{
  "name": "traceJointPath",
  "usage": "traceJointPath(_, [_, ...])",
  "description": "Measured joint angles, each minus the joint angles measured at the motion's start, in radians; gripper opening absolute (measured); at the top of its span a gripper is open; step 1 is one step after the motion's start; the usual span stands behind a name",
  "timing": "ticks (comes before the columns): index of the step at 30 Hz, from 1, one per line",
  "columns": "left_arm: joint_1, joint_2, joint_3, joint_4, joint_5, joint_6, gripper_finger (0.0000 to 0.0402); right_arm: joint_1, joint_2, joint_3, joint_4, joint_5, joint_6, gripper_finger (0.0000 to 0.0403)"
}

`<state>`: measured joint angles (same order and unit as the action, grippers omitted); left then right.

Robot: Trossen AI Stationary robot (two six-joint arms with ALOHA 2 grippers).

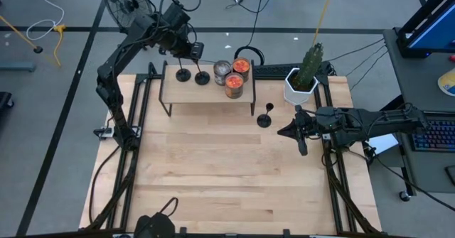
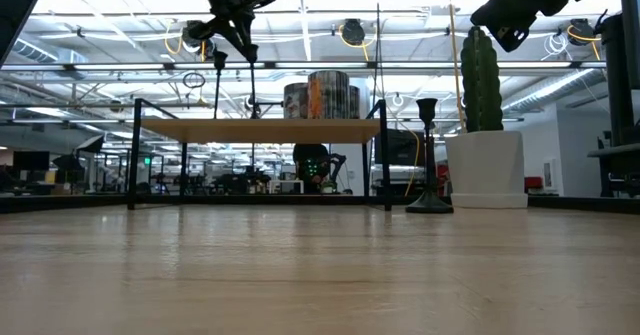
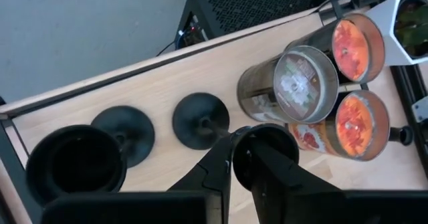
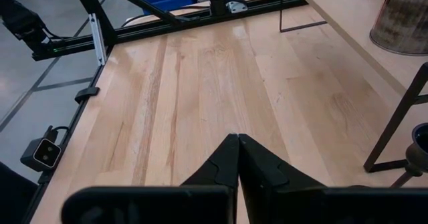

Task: Pick & Place candle stick holders
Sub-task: Put the bottom black candle holder on the shelf

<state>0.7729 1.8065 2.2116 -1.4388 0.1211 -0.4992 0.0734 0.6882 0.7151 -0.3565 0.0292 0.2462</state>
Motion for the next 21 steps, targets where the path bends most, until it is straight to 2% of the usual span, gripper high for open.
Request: traceJointPath(21, [0.034, -0.074, 0.000, 0.048, 0.002, -0.011, 0.0047, 0.000, 0.000, 0.000, 0.000, 0.000, 0.000, 0.0004])
